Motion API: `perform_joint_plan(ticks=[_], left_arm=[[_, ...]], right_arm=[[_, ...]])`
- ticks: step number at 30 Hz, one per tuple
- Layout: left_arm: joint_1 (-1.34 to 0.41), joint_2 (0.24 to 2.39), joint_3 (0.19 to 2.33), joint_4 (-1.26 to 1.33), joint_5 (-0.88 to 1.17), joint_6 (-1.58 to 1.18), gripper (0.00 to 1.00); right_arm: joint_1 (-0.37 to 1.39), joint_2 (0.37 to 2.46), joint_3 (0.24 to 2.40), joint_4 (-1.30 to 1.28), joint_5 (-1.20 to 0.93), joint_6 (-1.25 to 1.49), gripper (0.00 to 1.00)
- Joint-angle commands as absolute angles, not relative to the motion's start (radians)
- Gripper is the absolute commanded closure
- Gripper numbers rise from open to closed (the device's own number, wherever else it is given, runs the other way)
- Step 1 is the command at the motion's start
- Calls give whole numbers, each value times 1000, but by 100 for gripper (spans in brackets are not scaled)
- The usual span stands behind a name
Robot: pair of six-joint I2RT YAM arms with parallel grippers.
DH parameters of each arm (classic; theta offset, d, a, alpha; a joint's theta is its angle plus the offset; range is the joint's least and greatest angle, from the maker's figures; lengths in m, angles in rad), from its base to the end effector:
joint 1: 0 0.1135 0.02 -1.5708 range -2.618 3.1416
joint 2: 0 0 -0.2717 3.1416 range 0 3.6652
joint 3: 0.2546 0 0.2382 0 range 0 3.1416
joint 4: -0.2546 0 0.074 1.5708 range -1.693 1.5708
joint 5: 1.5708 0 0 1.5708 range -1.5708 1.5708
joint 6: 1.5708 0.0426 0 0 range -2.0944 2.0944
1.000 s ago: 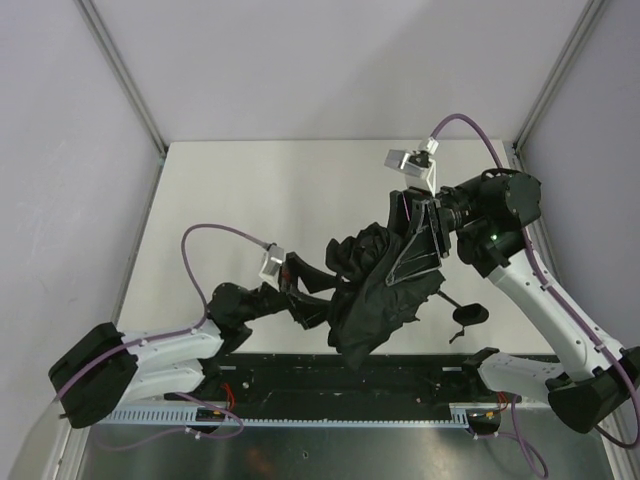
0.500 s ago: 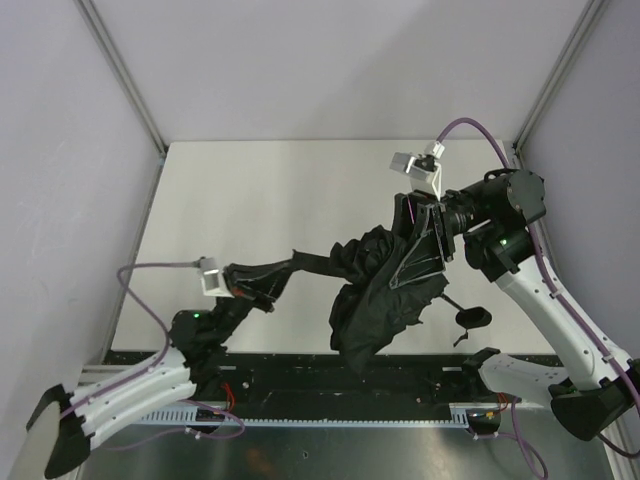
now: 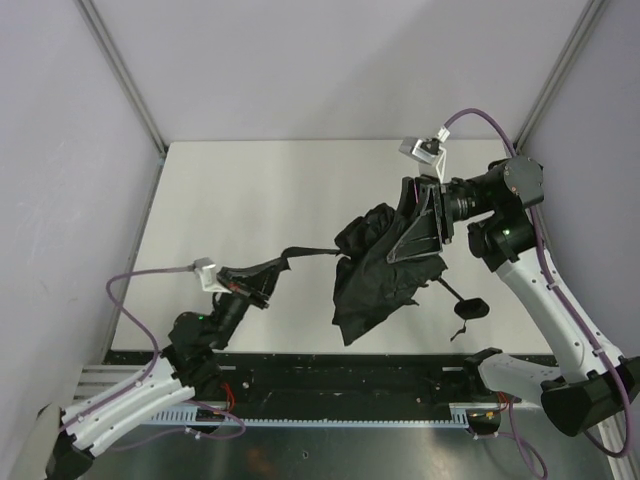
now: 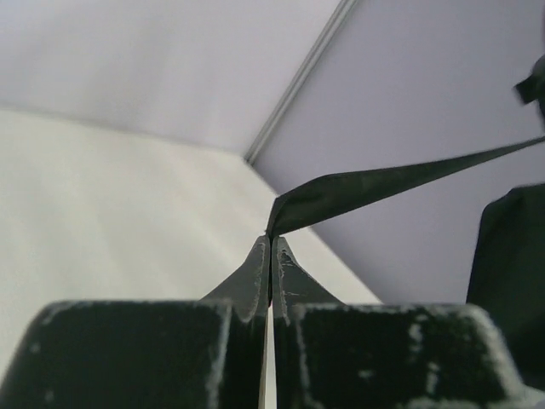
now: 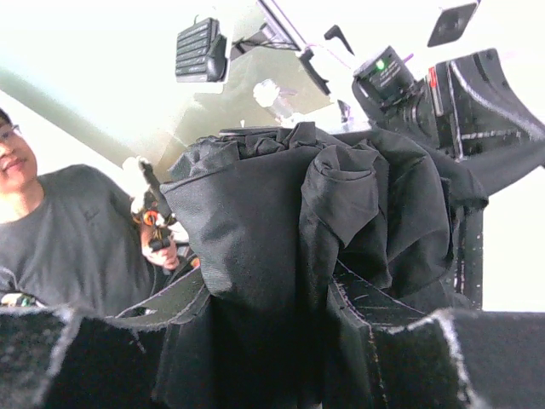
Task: Put away the umbrella
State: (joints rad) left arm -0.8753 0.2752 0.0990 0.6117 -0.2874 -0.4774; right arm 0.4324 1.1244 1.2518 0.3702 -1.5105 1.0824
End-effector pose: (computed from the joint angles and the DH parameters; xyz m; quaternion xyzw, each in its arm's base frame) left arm 0.0734 -0.0691 0.2544 -0.0132 0.5455 -0.4623 0.6990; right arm 0.1556 0.1187 0.4839 -0.4394 0.5408 0.6846 0.2139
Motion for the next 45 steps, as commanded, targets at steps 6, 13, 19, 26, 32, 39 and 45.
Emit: perform_joint_plan(ticks=[6,13,19,26,32,39,45], left_arm=[[-877,544,60,577,-268,-614,100],[-880,519,31,567,-162,-670,100],[-881,659,108,564,-112,-669,100],[-879,660,230,440,-115,-685,100],[-879,639,340,303,-110,-647,100],[-879,609,375,218,-153,-651,100],[-878,595,386,172,-197,-664,100]], right_arm=[[350,1097,1293,285,-1497,999,100],[280,1088,1293,84,-1433,826,100],[208,1110,1322,-340,-1282,539,100],[122,1288,1573,-863,-618,207,100],[88,1385,1789,-862,-51,105,100],[235,1467,1727,-548,409,-190,100],[486,1603,1460,-335,689,-317,100]])
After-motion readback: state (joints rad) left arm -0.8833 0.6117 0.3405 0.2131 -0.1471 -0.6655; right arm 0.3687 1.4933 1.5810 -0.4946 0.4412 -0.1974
